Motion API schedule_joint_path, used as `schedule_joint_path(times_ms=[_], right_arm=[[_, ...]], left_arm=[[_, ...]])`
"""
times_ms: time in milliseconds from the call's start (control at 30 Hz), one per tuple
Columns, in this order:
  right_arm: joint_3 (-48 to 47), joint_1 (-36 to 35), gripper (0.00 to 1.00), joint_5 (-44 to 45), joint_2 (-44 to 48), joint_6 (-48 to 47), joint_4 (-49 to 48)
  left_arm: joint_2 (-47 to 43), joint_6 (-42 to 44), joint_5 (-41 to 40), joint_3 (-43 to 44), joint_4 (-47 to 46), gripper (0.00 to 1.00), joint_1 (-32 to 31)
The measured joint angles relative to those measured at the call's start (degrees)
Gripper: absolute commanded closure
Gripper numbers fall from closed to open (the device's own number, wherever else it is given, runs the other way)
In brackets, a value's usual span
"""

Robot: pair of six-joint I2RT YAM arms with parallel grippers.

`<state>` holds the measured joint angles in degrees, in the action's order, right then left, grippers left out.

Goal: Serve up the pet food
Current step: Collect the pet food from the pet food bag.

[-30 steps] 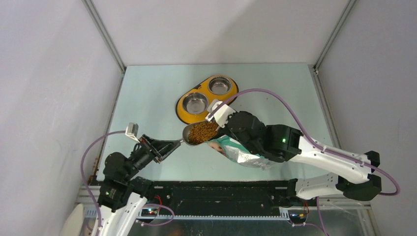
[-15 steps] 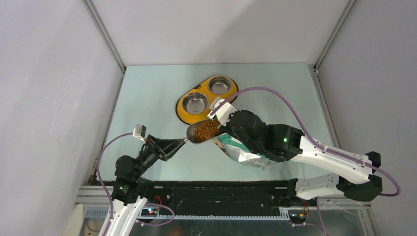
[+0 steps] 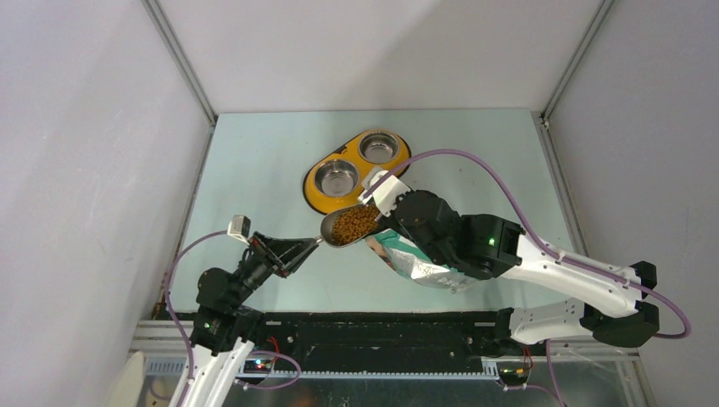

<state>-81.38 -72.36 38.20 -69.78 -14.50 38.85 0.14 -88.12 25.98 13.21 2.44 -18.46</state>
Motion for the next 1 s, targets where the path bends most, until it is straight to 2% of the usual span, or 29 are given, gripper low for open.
schedule_joint_path(times_ms=[333,733,1000], right_arm=[[0.0,0.02,1.0,1.55,0.9,0.35,0.35],[0.0,0.13,1.0,3.04,1.86,0.35,0.76],[-0.17,0.28,1.0,3.74,1.86,1.03,0.81]], left_arm=[[0.0,1.75,-2.45,7.17,10.1,1.0,0.0],[0.0,2.29,-4.09,8.94,10.67,1.0,0.0],[0.02,3.72,-8.31,11.61,11.13,1.0,0.42]])
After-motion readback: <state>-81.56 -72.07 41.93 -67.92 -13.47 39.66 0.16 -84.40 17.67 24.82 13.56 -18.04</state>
